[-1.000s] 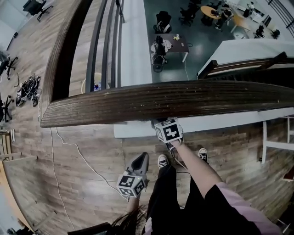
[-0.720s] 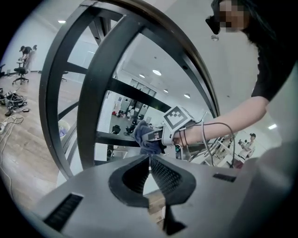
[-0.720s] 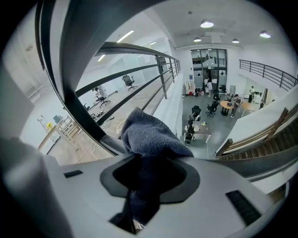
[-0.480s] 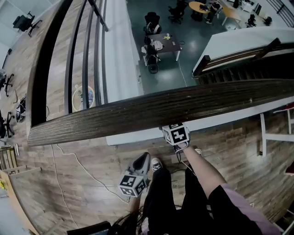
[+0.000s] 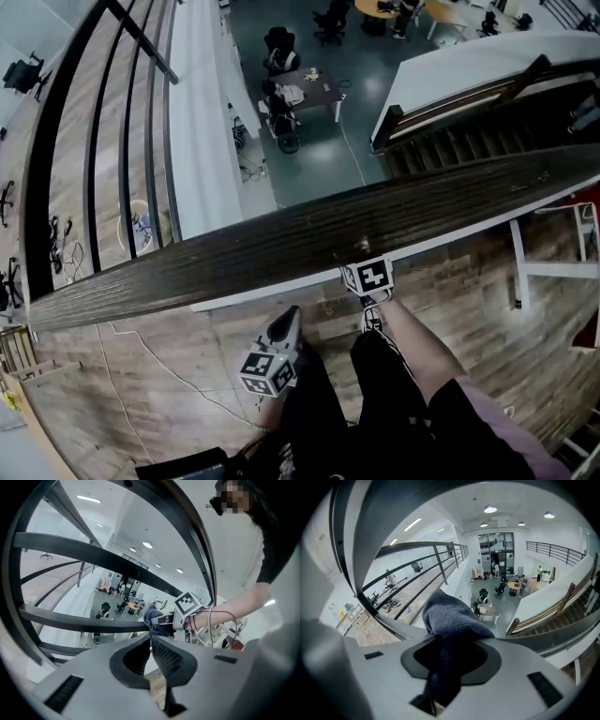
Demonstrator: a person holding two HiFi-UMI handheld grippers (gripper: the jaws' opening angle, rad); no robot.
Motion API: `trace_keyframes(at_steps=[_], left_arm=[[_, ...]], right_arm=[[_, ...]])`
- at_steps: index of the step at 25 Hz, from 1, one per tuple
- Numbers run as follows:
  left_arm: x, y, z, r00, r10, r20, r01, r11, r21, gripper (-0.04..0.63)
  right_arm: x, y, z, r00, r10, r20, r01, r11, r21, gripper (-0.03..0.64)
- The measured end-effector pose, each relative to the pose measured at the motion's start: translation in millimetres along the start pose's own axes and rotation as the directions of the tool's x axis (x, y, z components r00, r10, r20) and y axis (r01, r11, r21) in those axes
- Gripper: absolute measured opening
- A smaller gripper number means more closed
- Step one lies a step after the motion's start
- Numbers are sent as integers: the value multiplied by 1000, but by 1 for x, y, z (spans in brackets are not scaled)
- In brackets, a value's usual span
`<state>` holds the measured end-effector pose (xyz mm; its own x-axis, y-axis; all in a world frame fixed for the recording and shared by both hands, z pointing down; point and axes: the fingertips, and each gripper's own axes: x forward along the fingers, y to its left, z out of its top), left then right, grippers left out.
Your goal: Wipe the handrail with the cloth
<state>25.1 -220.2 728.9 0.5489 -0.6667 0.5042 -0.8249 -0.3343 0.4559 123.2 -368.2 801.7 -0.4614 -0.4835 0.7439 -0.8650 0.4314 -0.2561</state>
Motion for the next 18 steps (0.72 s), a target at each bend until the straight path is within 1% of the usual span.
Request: trace_keyframes(at_steps=[5,8,11,18], left_arm=[[61,-57,-1,1000,-22,3,22,1000,13,2],[88,-89,-6,1000,-31,3,31,999,20,2],[111,-120,-12,999,-35,-13,36,999,19,2],[143,-168,-19,998,-48,-36,48,999,20,2]], right_arm=[[-31,-111,-31,997,-76,-18,76,997,22,109],[-57,-163,-27,994,-107,10,107,994,19,109],[-81,-216,-29,990,-138,17,138,990,35,109],[-122,-309,-30,981,-189,38,187,980,63,109]])
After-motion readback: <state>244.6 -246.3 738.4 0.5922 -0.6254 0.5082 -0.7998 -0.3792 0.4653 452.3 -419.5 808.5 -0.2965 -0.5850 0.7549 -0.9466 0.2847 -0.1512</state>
